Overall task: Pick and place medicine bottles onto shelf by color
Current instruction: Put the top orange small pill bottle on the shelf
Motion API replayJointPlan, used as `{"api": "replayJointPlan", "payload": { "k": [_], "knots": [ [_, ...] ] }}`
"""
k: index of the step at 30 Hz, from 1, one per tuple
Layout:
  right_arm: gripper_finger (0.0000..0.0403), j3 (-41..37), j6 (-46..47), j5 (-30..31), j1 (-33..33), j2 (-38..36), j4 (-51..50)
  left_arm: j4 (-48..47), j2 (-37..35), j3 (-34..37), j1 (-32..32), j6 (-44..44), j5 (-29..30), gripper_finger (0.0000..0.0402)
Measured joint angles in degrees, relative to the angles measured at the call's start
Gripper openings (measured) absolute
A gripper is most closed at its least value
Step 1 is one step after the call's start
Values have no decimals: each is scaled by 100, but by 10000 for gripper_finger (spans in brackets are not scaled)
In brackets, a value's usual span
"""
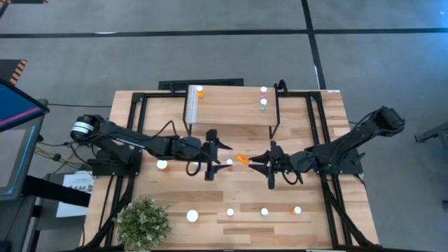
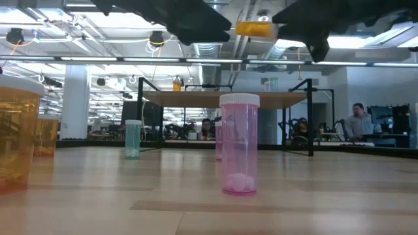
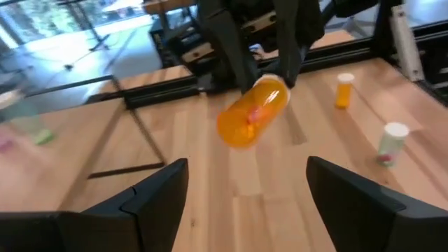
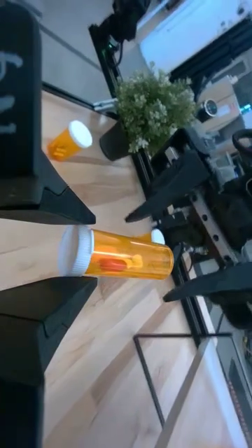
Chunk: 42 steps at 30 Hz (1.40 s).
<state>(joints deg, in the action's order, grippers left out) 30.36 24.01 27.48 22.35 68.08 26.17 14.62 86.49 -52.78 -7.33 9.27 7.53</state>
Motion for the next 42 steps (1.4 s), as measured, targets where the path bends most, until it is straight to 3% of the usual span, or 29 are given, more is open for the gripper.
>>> {"api": "replayJointPlan", "payload": {
  "k": [6,14,29,42],
  "knots": [
    [129,305,-15,-232,3,318,-54,192,96,-59,0,81,-676,293],
    [129,719,-55,-373,4,639,-335,168,92,-56,0,193,-1032,285],
    [129,779,-53,-373,11,626,-492,157,90,-56,114,167,-1329,158],
    [135,776,-295,-367,92,612,-424,130,86,-52,140,208,-1291,98]
  ]
}}
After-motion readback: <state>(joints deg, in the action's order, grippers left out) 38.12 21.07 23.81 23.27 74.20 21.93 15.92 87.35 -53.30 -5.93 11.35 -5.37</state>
